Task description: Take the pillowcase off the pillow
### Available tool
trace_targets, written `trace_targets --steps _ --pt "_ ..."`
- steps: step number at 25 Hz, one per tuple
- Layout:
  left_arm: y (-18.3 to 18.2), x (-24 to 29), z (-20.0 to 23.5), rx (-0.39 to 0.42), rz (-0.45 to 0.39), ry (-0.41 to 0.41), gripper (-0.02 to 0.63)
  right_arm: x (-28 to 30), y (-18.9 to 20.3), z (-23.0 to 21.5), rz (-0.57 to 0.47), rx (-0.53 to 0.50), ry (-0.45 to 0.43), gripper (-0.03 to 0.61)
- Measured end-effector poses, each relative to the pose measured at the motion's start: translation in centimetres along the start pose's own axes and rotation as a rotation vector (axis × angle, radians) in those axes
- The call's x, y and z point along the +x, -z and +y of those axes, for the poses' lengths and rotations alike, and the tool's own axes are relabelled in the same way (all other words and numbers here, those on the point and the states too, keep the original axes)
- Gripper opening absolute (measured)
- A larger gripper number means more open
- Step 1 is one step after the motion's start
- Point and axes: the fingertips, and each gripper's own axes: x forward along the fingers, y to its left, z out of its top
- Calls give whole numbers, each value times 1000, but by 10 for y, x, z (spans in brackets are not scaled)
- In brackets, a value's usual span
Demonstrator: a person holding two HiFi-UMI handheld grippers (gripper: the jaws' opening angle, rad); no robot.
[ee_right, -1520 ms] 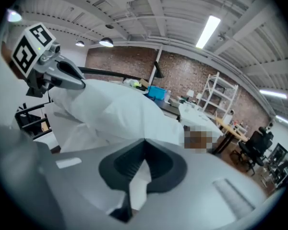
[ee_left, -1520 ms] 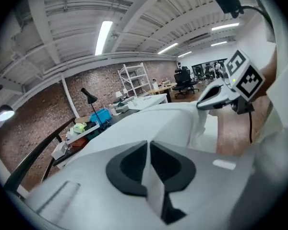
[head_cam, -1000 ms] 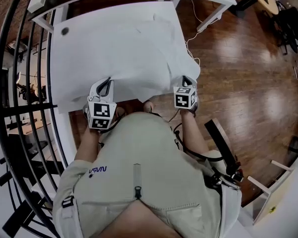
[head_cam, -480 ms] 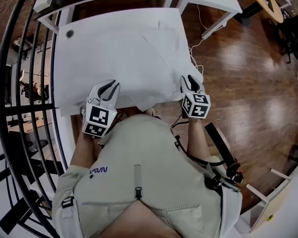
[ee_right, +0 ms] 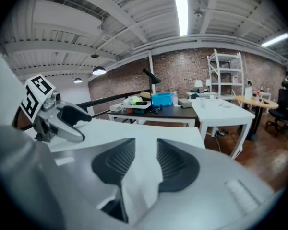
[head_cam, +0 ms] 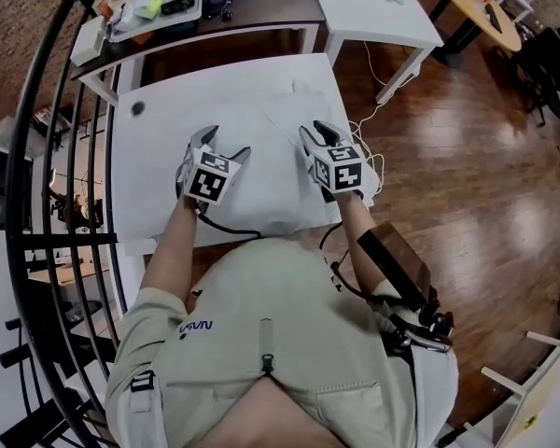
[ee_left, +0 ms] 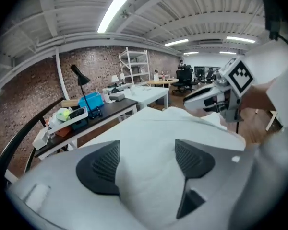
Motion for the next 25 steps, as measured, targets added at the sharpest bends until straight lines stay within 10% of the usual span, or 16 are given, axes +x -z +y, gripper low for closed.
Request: trace_targets --steps 9,13,25 --pt "29 21 -22 0 117 127 211 87 36 -6 280 53 -49 198" --pt "27 2 -21 30 39 129 75 83 17 -12 196 16 0 4" --pt "-28 -95 -11 117 -240 28 15 72 4 -108 123 68 275 3"
